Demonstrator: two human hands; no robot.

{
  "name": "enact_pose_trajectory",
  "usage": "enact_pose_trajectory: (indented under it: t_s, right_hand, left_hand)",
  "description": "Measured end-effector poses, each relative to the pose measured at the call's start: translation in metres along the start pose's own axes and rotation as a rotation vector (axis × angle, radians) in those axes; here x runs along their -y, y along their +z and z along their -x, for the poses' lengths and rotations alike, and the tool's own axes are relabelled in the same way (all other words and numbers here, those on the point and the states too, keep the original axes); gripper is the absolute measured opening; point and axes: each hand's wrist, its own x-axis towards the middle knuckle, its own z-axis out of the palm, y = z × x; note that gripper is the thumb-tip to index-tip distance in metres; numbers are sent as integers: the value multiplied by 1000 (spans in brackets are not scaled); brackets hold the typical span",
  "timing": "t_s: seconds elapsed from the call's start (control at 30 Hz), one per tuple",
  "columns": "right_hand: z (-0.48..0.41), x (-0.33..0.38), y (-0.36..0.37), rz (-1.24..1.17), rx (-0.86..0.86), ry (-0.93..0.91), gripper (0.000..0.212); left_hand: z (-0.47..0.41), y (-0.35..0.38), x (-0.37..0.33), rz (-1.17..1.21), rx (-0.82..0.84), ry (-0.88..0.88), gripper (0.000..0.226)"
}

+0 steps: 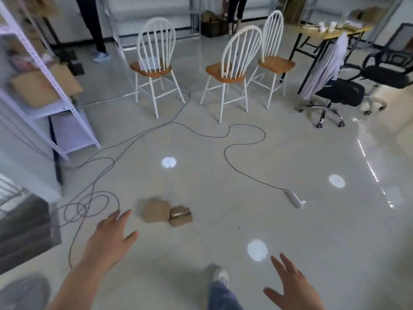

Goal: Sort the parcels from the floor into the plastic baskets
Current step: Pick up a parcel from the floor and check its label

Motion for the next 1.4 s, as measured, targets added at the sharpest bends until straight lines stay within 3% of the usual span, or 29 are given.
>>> enact_pose_trajectory:
  t_s: [0.17,0.3,0.4,0.53,0.7,0.8,0.9,1.07,1.2,1.33,1.4]
  right_hand:
    - [-116,22,-12,77,75,-84,77]
    - [-232,62,-7,272,196,-126,70]
    - [-324,103,20,273,175,-188,68]
    - [-445,156,100,154,225,-213,62]
    - [-616,174,262,52,368,-138,68]
    - [-711,170,323,33,300,-154,63]
    - [-788,166,356,-49,189,-174,59]
    - [-834,186,386,-536,242,-71,53]
    - [-823,204,387,-712,324,-17,38]
    - [-817,195,385,-782,41,-87,14]
    - [-819,187,387,-760,-81,-173,13]
  left_hand:
    - [-73,43,-20,62,52,-46,63]
    - [-153,102,-19,125,158,-71,62]
    - [-214,158,-9,177,243,-106,64]
    - [-296,256,13,116,319,-52,58]
    - [-407,435,54,58,427,3,59]
    - [-470,524,79,29,398,-12,65]
    - [-528,589,92,215,423,-79,76]
    - [-565,646,88,436,325,-175,87]
    - [-568,638,87,647,316,-280,81]
    - [-552,642,91,684,90,-104,49]
    - [-547,652,97,734,1,-52,40]
